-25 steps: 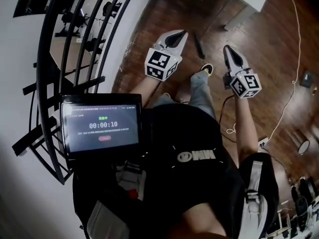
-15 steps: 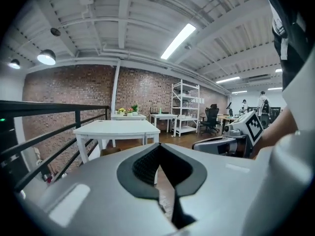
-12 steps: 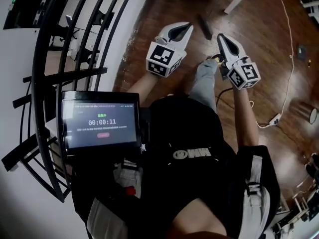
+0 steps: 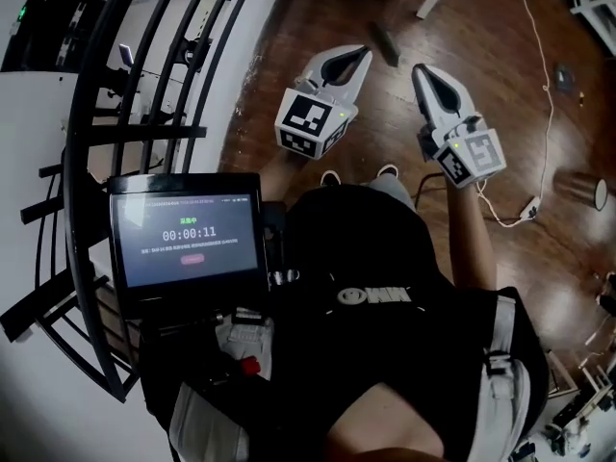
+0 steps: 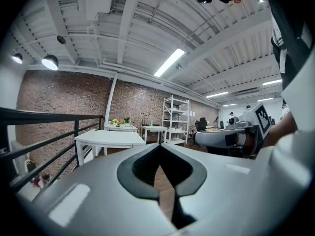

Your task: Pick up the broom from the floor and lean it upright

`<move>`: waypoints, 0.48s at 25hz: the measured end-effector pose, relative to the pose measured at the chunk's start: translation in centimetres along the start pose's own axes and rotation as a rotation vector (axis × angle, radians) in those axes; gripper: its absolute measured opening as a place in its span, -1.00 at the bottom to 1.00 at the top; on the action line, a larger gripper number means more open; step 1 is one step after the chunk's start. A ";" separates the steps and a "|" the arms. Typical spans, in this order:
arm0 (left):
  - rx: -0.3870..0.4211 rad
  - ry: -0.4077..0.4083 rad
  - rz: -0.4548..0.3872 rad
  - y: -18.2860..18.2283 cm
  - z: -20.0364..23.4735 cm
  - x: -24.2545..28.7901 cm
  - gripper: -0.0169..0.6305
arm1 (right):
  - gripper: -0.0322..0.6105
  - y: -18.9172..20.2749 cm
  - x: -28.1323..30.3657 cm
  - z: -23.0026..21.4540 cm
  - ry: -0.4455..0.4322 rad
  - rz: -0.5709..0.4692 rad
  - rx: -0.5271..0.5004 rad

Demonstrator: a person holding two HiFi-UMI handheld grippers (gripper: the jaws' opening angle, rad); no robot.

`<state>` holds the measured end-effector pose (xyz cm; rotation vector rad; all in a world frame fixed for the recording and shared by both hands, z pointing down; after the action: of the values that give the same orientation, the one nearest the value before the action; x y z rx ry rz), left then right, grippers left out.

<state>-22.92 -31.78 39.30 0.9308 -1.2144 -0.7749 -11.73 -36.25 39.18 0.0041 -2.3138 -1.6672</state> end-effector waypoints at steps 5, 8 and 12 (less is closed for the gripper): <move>-0.007 0.027 0.005 -0.7 -6.2 -1.2 -0.90 | -0.89 1.2 -5.0 3.2 0.000 0.031 -0.077; -0.014 0.027 0.044 -0.2 -9.0 1.0 -0.90 | -0.89 0.9 -7.2 2.7 -0.010 0.013 -0.040; 0.017 0.054 0.034 -0.9 -12.8 4.6 -0.90 | -0.89 -1.3 -9.9 -0.3 0.014 -0.025 -0.026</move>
<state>-9.53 -34.03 39.29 0.9372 -1.1887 -0.7087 -2.43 -35.27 35.79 0.0387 -2.2907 -1.7035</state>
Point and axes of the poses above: the fingertips, and each gripper's own axes: x forward along the fingers, z to its left, y out of its underside, the point moved 3 cm from there along -x, backward along the fingers, and after that the axes turned 12 degrees about z, right-handed, at the moved point
